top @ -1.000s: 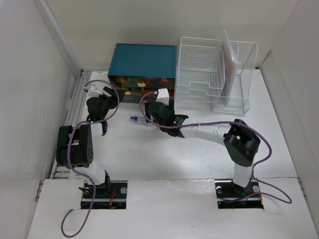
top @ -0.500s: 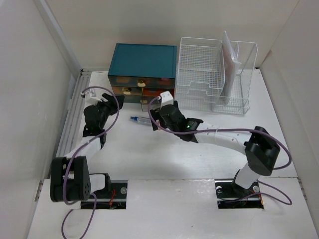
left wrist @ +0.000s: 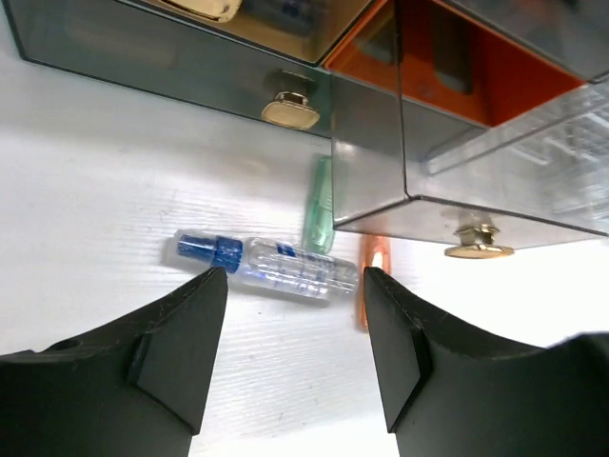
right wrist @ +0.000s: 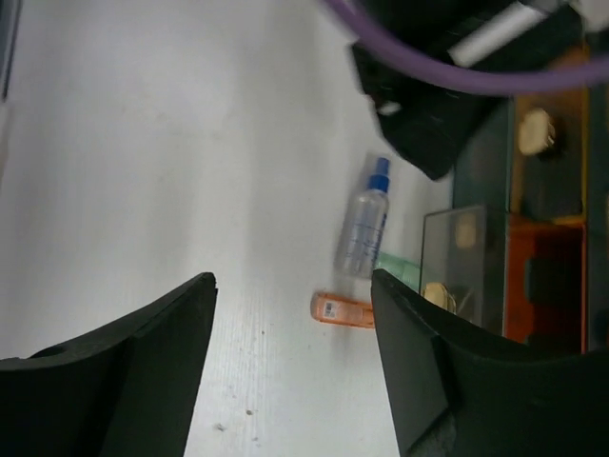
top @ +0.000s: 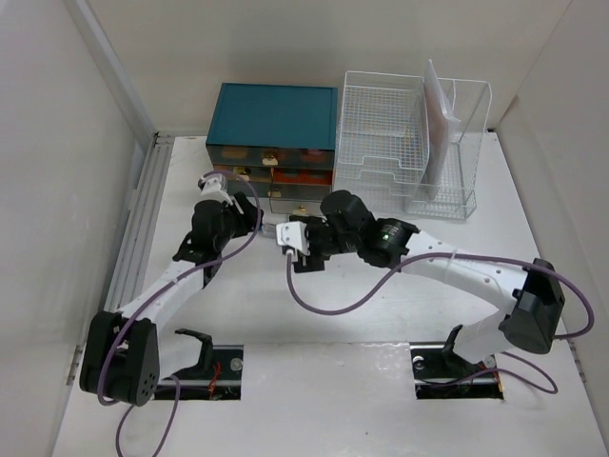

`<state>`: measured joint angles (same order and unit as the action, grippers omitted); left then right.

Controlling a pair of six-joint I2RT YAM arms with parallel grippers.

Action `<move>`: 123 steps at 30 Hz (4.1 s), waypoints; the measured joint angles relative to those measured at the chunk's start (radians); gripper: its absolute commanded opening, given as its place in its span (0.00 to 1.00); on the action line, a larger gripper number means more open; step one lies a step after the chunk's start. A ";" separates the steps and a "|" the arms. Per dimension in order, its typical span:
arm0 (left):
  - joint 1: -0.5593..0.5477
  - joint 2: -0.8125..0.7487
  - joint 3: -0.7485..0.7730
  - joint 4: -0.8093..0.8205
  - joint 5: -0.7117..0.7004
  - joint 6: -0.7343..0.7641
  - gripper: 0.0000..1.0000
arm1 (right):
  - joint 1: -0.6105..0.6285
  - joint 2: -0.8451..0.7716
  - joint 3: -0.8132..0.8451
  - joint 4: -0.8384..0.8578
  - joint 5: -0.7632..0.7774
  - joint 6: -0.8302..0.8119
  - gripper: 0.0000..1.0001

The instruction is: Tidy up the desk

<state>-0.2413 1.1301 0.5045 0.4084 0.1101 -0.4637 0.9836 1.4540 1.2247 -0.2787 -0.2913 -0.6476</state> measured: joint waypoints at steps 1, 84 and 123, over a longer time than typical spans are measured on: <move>-0.013 0.009 0.026 -0.037 -0.022 0.012 0.56 | 0.000 0.002 0.003 -0.029 -0.036 -0.059 0.68; -0.045 -0.913 -0.169 -0.637 -0.978 -0.686 0.78 | -0.008 0.830 0.575 -0.058 0.389 -0.017 0.46; -0.045 -0.950 -0.172 -0.636 -0.971 -0.671 0.78 | 0.012 0.866 0.742 -0.142 0.481 -0.010 0.14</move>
<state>-0.2863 0.1799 0.3328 -0.2276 -0.8608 -1.1343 0.9958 2.3199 1.9667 -0.4202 0.1902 -0.6579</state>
